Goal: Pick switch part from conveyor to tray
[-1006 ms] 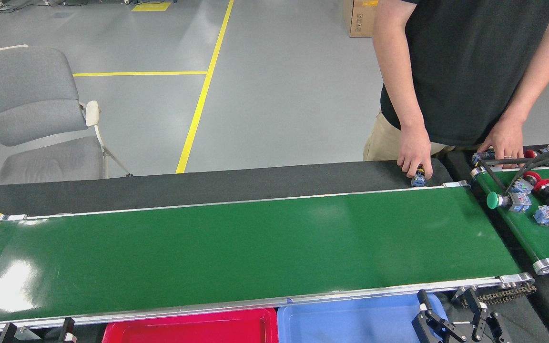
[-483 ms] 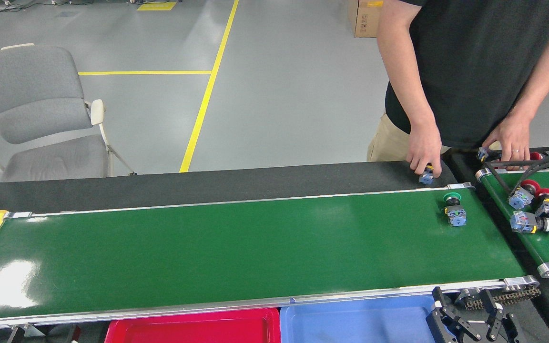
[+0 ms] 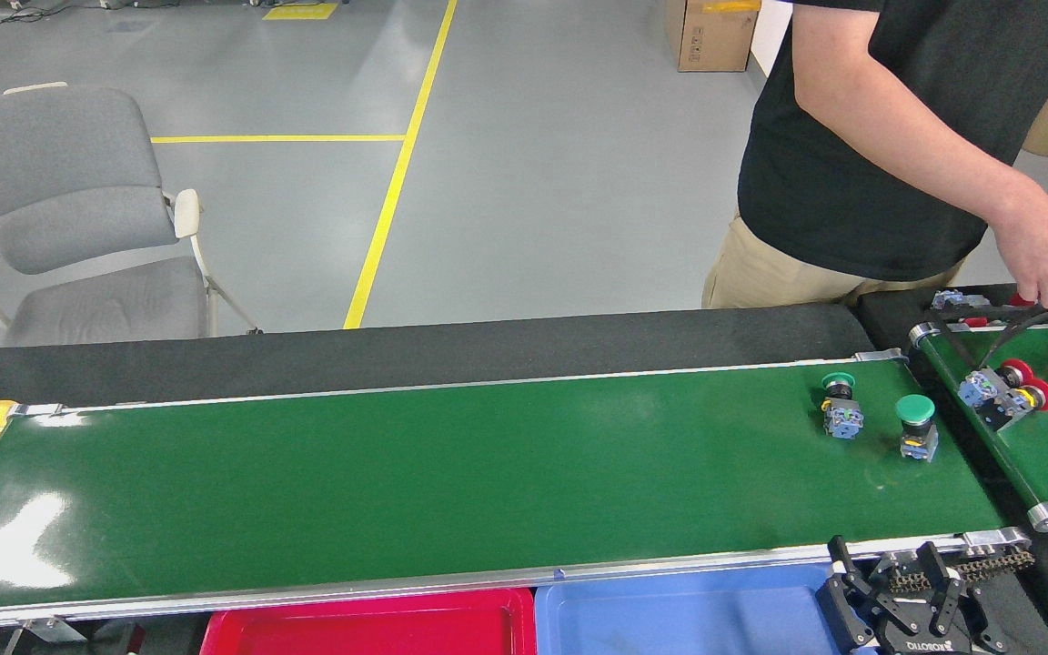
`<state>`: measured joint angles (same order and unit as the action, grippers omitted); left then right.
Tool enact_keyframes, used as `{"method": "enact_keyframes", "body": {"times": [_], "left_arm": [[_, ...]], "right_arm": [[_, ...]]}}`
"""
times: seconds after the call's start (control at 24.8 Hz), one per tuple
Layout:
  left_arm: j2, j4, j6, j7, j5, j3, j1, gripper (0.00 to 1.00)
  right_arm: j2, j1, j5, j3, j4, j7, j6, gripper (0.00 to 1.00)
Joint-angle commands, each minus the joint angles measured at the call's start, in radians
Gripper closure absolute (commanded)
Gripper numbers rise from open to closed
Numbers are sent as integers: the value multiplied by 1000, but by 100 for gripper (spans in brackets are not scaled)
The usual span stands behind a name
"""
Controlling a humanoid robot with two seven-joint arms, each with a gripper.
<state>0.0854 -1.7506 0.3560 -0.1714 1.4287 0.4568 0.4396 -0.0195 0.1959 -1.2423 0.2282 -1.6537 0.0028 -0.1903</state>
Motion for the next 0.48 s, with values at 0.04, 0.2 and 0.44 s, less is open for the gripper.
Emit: {"method": "enact_keyframes", "body": {"times": [0.04, 0.2, 0.44], "left_arm": [[13, -6, 1, -8, 2, 6, -4, 0], [13, -7, 1, -8, 2, 0, -5, 0], [13, -7, 1, -7, 2, -6, -9, 0]], "right_arm": [[-14, -53, 3, 11, 23, 37, 22, 1], [-25, -136, 3, 11, 83, 108, 58, 1], [-63, -223, -2, -1, 180, 137, 58, 1]]}}
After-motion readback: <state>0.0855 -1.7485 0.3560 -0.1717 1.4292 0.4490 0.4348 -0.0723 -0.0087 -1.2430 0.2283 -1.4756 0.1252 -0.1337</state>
